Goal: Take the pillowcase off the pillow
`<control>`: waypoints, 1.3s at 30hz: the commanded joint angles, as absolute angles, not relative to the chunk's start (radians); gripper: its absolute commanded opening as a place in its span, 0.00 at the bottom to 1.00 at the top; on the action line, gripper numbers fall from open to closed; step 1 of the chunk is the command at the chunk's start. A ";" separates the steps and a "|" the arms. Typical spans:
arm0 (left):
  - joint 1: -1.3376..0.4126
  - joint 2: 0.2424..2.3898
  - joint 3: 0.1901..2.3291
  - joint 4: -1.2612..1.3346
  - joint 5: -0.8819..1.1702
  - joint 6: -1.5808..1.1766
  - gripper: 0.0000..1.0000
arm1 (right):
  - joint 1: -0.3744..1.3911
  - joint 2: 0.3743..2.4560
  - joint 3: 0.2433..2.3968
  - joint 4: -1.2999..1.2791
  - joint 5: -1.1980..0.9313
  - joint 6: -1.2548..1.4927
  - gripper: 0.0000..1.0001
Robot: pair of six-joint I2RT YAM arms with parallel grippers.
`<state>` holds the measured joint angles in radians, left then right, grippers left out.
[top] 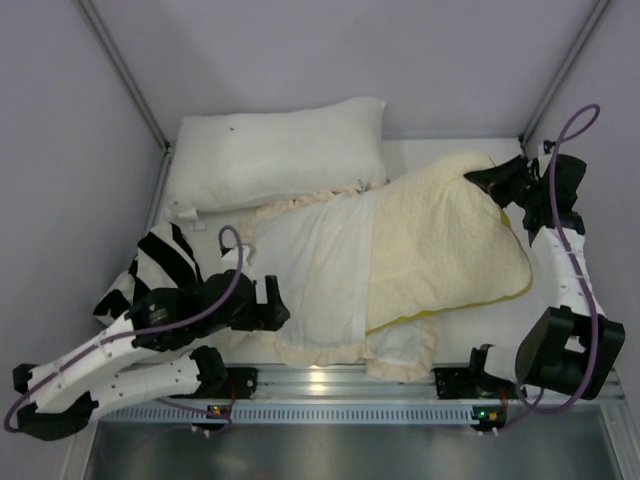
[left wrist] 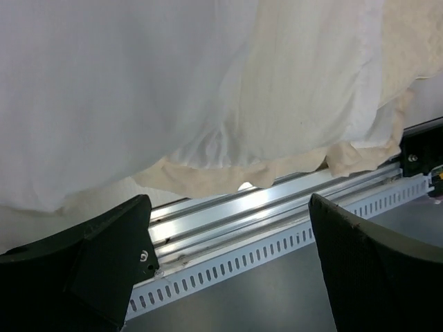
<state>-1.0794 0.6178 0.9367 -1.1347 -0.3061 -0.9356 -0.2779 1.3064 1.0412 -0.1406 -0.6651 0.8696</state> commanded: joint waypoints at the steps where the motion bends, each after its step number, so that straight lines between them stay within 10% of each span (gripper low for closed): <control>1: -1.075 0.766 1.000 -1.002 -0.316 -0.815 0.99 | -0.241 1.229 1.028 -0.087 -0.676 0.821 0.00; 16: -0.849 1.618 1.699 -0.953 -0.365 -0.433 0.99 | 0.060 0.996 0.953 -0.242 -0.692 0.721 0.00; 30: -0.680 1.810 1.726 -0.833 -0.272 -0.400 0.99 | 0.069 0.862 0.943 -0.325 -0.779 0.706 0.00; 33: -0.635 1.824 1.715 -0.804 -0.242 -0.405 0.88 | 0.069 0.847 0.948 -0.331 -0.785 0.706 0.00; 38: -0.517 1.796 1.622 -0.715 -0.115 -0.423 0.00 | 0.069 0.830 0.977 -0.353 -0.790 0.707 0.00; 39: -0.503 1.781 1.605 -0.706 -0.112 -0.425 0.00 | 0.069 0.827 0.991 -0.360 -0.793 0.709 0.00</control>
<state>-0.5575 1.8145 1.6562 -0.7986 -0.1776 -0.4206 0.0498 0.8608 0.9360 -0.3649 -0.7219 0.6956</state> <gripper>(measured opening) 0.060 0.089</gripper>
